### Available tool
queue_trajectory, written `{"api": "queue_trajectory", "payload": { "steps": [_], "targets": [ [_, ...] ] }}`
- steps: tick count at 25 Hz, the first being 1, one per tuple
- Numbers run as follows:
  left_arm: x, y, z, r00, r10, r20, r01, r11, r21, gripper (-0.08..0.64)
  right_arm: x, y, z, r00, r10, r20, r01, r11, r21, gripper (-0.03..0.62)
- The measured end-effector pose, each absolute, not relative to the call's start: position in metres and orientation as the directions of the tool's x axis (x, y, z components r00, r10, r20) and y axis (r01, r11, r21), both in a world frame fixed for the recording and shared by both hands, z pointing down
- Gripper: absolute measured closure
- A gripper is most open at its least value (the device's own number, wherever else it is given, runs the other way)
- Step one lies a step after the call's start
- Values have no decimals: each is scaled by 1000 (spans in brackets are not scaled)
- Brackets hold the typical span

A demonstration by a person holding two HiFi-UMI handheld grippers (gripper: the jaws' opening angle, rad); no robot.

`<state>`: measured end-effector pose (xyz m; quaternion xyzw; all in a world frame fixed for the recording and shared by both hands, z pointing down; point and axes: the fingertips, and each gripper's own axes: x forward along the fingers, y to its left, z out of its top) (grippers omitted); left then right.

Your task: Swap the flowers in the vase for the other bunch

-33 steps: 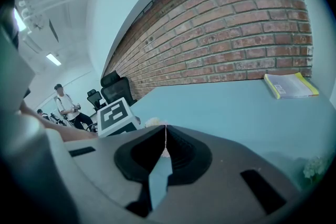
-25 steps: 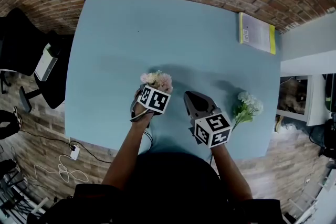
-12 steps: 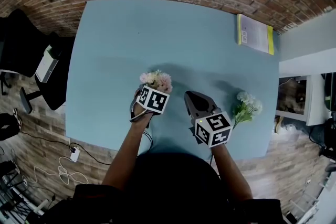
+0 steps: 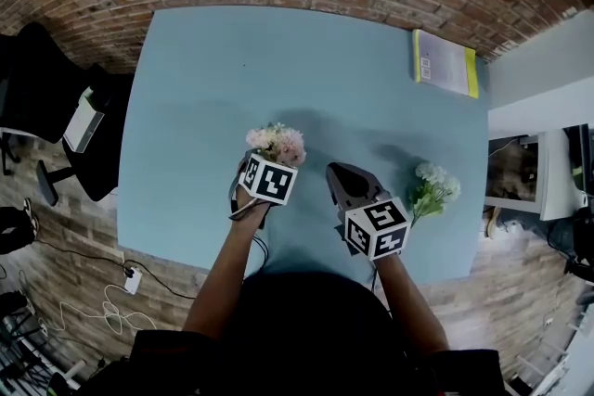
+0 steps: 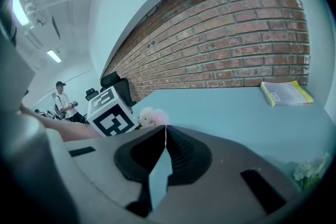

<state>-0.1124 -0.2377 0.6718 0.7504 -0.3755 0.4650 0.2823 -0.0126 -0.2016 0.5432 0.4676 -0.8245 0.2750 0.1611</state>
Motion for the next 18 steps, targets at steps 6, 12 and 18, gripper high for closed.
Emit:
{"api": "queue_trajectory", "payload": {
  "steps": [6, 12, 18],
  "targets": [
    [-108, -241, 649, 327, -342, 881, -824, -560, 88, 414, -12, -199, 536, -510, -690, 514, -860, 422, -288, 577],
    [-109, -249, 615, 355, -436, 827, -832, -551, 67, 414, -10, -192, 529, -502, -702, 504, -864, 420, -276, 577],
    [-110, -246, 594, 385, -477, 790, -833, -548, 75, 414, -7, -184, 519, -488, -725, 486, -873, 412, -262, 577]
  ]
}}
